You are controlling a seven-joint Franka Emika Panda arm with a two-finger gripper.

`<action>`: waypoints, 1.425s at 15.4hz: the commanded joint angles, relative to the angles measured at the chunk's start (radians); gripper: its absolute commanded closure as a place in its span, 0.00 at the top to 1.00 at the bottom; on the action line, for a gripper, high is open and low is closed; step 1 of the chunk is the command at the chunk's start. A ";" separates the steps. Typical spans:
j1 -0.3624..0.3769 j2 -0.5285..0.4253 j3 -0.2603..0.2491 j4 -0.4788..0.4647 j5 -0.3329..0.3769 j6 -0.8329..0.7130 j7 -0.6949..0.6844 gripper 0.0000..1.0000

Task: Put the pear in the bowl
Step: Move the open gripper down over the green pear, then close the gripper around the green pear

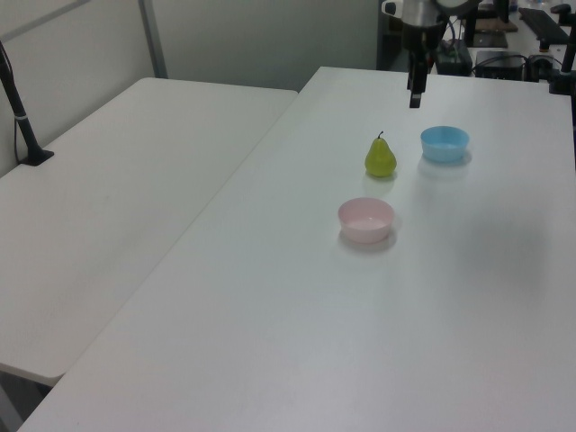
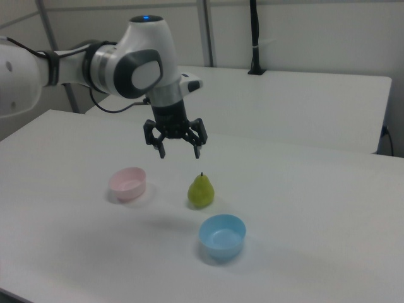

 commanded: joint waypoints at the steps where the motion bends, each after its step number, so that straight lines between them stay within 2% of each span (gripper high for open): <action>1: -0.014 0.062 -0.014 0.010 0.059 0.109 0.073 1.00; 8: -0.006 0.192 -0.014 0.010 0.065 0.290 0.167 1.00; 16: 0.014 0.298 -0.003 0.007 0.056 0.352 0.173 1.00; 17: 0.015 0.307 -0.003 0.005 0.053 0.366 0.171 0.92; 18: 0.018 0.313 -0.003 0.005 0.051 0.373 0.170 0.78; 20: 0.024 0.312 -0.002 0.005 0.051 0.374 0.171 0.39; 22: 0.028 0.309 0.000 0.005 0.051 0.369 0.173 0.15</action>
